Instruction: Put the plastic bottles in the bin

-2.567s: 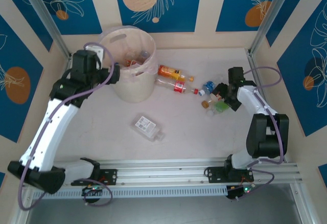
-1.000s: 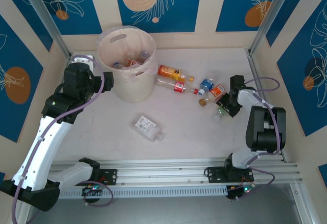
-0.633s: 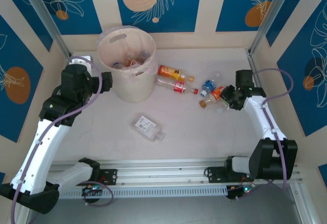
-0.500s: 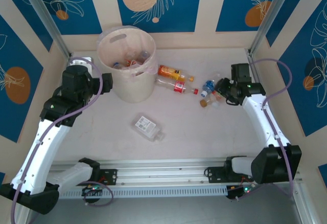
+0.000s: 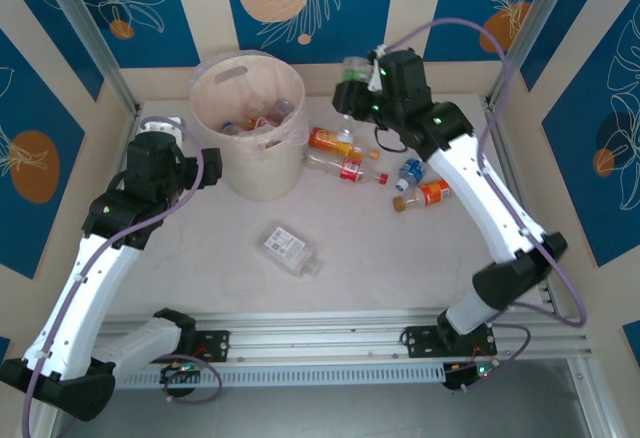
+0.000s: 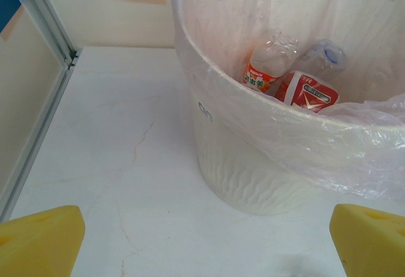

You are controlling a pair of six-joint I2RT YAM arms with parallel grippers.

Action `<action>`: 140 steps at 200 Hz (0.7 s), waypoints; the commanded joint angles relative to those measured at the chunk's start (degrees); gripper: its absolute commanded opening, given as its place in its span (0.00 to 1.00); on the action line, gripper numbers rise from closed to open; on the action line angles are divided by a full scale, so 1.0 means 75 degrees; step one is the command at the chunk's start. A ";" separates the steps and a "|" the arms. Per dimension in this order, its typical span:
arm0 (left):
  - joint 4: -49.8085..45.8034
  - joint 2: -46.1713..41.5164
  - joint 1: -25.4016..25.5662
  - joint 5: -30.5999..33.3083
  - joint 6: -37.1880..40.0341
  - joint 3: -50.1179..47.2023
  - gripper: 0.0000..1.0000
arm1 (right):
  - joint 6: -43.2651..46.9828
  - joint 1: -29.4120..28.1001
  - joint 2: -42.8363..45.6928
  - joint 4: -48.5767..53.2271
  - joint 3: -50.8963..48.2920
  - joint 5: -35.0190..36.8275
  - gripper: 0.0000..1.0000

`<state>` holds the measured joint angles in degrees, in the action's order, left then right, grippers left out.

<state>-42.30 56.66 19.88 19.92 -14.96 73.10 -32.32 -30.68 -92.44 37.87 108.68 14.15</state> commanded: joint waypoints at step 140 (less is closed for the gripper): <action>0.0291 -0.0134 -0.0028 -0.0380 -0.0198 -0.0152 1.00 | 0.0414 -0.0849 -0.5483 -0.0956 0.6242 -0.1670 0.50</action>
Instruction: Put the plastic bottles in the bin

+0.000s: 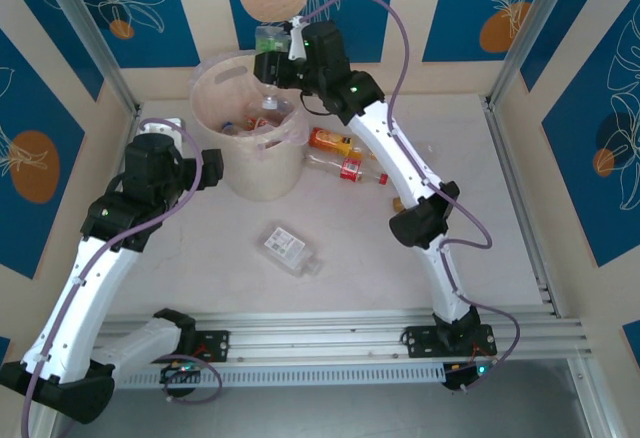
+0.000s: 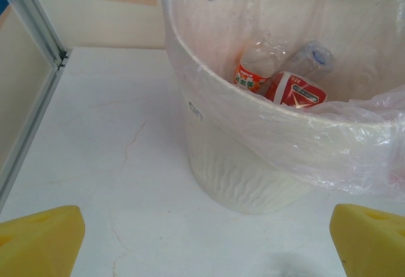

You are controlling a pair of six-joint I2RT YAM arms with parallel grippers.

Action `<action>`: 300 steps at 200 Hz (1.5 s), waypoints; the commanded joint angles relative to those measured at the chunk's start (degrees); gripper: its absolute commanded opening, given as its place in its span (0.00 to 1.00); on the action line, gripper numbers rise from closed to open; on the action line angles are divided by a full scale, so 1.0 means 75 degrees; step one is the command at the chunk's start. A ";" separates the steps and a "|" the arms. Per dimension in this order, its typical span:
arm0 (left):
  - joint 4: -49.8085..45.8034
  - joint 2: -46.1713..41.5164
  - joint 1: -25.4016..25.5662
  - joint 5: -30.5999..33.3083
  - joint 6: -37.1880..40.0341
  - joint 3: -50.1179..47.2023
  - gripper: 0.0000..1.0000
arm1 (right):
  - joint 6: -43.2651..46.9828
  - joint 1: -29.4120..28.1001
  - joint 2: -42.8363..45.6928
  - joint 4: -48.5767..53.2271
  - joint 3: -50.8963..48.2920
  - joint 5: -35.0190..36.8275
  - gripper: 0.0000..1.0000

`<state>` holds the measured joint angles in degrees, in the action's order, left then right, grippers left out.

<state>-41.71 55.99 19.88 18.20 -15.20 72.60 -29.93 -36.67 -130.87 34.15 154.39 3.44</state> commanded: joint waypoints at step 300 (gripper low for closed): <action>0.0611 0.0023 -0.0027 -0.0546 -0.0140 0.0001 0.99 | 0.1234 -0.0227 0.1032 0.1142 -0.0009 0.1375 0.78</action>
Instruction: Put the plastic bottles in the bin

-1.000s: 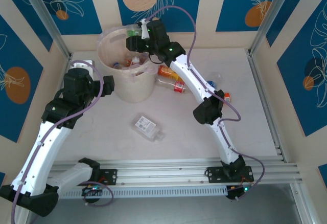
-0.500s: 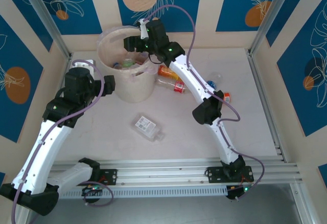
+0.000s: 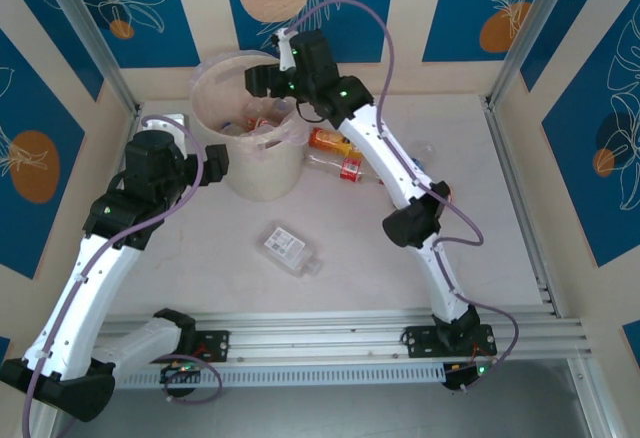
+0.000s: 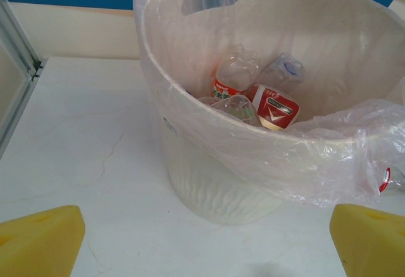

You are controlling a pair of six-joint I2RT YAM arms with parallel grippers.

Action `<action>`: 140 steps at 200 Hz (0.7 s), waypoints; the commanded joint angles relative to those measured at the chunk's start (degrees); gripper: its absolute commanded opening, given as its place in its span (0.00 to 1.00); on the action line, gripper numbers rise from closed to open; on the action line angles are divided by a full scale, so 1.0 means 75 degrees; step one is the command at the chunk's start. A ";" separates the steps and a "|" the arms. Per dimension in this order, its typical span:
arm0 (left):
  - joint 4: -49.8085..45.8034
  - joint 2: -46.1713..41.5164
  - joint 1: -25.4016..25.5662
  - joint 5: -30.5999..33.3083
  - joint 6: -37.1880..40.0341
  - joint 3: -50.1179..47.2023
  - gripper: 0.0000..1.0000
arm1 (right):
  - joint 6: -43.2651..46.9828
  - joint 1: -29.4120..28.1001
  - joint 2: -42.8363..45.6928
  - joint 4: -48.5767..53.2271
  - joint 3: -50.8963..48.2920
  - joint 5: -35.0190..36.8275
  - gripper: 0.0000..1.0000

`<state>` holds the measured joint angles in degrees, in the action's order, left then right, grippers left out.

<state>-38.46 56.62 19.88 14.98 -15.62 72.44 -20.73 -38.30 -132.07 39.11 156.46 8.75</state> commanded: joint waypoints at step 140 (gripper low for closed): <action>0.0288 -0.0128 -0.0026 0.0082 -0.0085 -0.0062 0.99 | -0.3410 0.3869 0.8006 0.1198 -1.1205 0.1994 0.87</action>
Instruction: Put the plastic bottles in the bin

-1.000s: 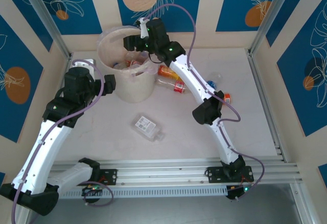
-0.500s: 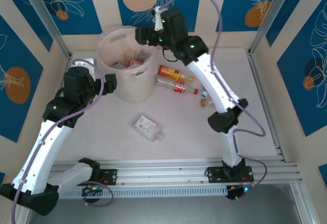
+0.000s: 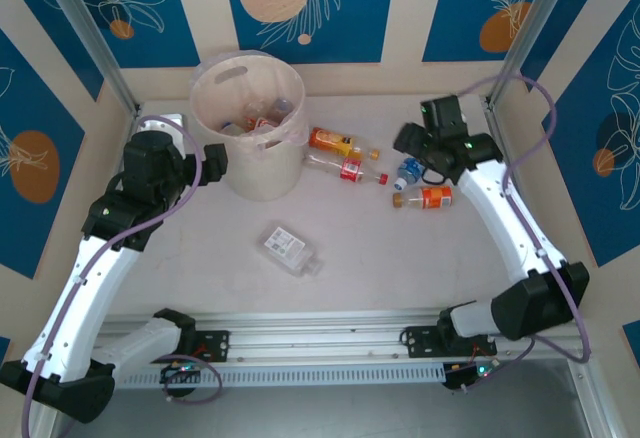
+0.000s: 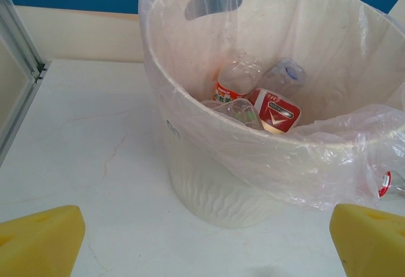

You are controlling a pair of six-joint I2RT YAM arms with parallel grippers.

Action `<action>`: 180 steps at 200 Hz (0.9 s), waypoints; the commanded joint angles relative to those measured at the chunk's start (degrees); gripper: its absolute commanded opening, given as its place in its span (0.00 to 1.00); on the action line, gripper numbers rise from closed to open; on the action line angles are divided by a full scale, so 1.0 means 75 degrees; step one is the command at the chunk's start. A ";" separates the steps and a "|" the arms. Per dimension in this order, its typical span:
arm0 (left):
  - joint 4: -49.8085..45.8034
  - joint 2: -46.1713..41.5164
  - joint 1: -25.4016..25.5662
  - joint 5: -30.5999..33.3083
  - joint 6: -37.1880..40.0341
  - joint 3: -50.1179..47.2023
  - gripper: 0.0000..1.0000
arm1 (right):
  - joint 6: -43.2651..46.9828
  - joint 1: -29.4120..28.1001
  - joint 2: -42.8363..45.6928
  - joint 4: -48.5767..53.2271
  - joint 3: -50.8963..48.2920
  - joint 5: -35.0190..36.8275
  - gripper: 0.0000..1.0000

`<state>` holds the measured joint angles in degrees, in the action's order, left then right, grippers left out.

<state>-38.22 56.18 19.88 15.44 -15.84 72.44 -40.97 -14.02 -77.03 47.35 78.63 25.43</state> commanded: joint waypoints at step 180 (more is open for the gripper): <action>0.0142 -0.0080 -0.0029 0.0003 0.0033 -0.0058 1.00 | -0.0710 0.2310 -0.2376 -0.1617 -0.1534 -0.1900 0.94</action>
<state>-37.28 56.36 19.88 15.42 -16.03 72.18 -45.89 3.14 -92.71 36.71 63.72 13.15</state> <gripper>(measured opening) 0.994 0.940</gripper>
